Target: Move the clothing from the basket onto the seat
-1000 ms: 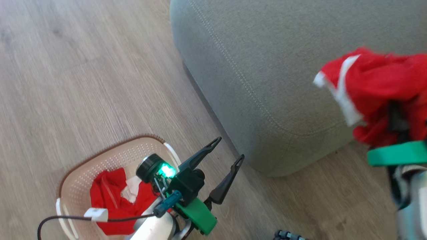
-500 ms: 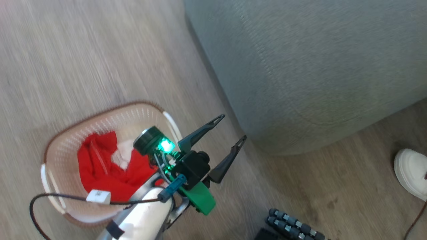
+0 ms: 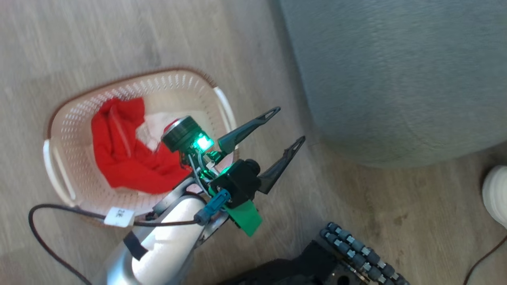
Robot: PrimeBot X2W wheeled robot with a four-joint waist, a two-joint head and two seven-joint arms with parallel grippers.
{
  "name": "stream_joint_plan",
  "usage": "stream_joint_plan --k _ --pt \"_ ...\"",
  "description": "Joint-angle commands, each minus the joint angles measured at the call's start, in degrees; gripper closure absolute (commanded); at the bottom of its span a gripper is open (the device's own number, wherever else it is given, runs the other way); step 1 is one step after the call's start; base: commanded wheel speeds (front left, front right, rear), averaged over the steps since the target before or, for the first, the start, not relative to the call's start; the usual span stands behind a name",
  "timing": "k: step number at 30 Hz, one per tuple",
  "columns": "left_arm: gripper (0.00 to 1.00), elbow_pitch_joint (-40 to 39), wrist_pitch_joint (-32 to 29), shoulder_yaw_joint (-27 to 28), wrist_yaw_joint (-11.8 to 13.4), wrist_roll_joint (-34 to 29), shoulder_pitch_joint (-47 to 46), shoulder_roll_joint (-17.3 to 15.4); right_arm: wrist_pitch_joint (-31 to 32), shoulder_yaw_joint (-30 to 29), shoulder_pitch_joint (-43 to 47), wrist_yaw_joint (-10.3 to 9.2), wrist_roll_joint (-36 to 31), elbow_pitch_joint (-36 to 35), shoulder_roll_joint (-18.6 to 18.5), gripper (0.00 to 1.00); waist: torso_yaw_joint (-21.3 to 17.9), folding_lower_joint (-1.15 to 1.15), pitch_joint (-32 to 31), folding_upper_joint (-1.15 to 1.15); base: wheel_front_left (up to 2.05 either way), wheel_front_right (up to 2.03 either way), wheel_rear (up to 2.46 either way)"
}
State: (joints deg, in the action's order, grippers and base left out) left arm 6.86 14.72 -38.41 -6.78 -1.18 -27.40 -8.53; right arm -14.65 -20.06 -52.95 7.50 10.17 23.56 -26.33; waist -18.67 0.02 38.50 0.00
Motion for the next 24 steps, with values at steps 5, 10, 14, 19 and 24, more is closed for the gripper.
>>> stream_joint_plan --k 5,10,14,19,24 --pt "0.0 -2.2 0.3 -0.1 1.4 -0.4 -1.3 -0.8 -0.3 0.1 -4.0 -0.01 0.2 11.5 -3.2 1.0 3.4 -0.02 3.6 0.0 0.0 0.0 0.0" --pt "0.0 -2.2 0.3 -1.1 2.2 0.0 -2.0 -1.2 -0.3 1.3 -10.7 -0.01 1.9 26.4 -4.9 1.0 4.6 -0.02 4.6 0.0 0.0 0.0 0.0" --pt "0.0 -2.2 0.3 -1.7 2.7 0.2 -2.7 -1.3 -0.3 3.2 -14.2 -0.01 1.4 30.4 -6.4 1.0 5.3 -0.02 5.7 0.0 0.0 0.0 0.0" --pt "0.0 -2.3 0.3 -2.3 3.5 0.4 -3.4 -1.5 -0.3 5.0 -15.7 -0.01 1.3 31.7 -6.5 1.0 5.6 -0.02 6.8 0.0 0.0 0.0 0.0" --pt "0.0 -2.2 0.3 -2.9 3.8 0.6 -3.8 -1.5 -0.3 7.6 -15.7 -0.01 0.5 35.8 -6.5 1.0 5.8 -0.02 7.2 0.0 0.0 0.0 0.0"
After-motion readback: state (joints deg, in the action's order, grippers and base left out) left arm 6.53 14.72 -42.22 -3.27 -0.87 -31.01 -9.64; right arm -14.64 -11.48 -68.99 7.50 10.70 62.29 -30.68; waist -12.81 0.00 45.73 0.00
